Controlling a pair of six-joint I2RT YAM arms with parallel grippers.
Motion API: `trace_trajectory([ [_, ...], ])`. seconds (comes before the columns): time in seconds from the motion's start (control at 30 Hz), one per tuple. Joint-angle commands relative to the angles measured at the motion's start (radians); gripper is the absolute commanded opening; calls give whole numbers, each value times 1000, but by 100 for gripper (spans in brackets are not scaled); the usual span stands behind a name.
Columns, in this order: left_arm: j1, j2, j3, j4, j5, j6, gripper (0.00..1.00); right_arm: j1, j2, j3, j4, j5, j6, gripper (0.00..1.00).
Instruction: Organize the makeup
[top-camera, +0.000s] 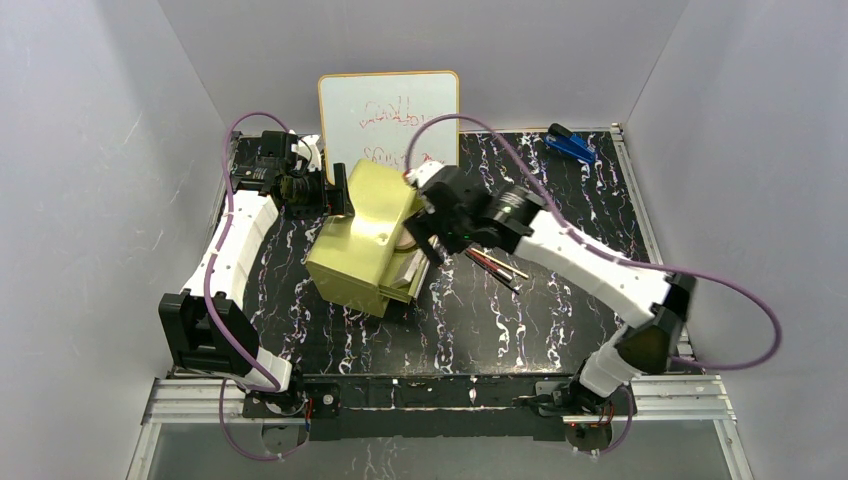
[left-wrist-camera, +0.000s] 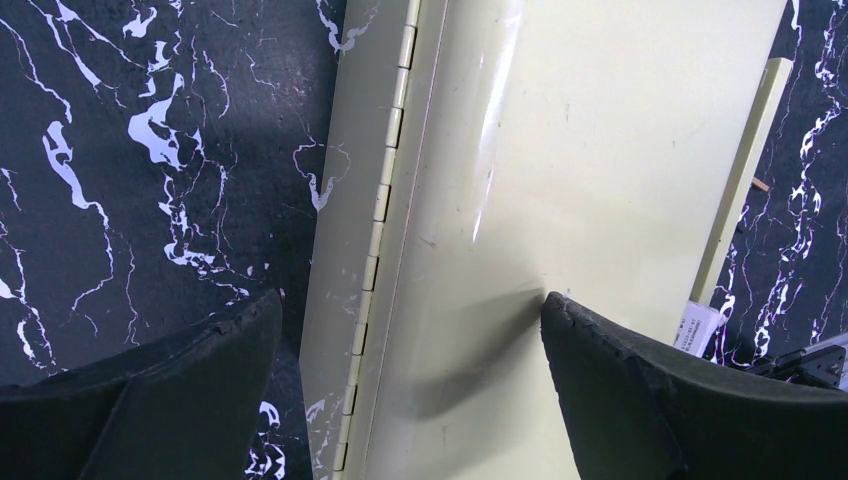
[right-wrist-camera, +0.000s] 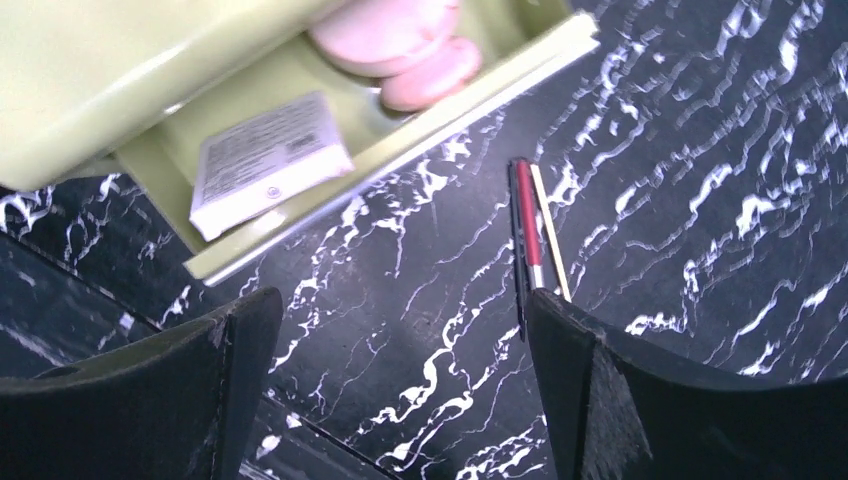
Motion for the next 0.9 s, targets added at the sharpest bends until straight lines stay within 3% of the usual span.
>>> trace_trajectory([
  [0.0,0,-1,-7,-41,-40,28,98,-90,-142,-172,147,48,167,98],
  [0.13,0,2,2,-44,-30,25,98,-151,-209,-329,293,-62,240,98],
  [0.37,0,-1,9,-49,-24,23,98,-181,-140,-412,353,-87,279,98],
  [0.7,0,-2,8,-50,-13,22,98,-190,55,-330,447,-159,286,98],
  [0.87,0,-7,6,-50,-18,22,98,-190,65,-286,395,-134,272,98],
])
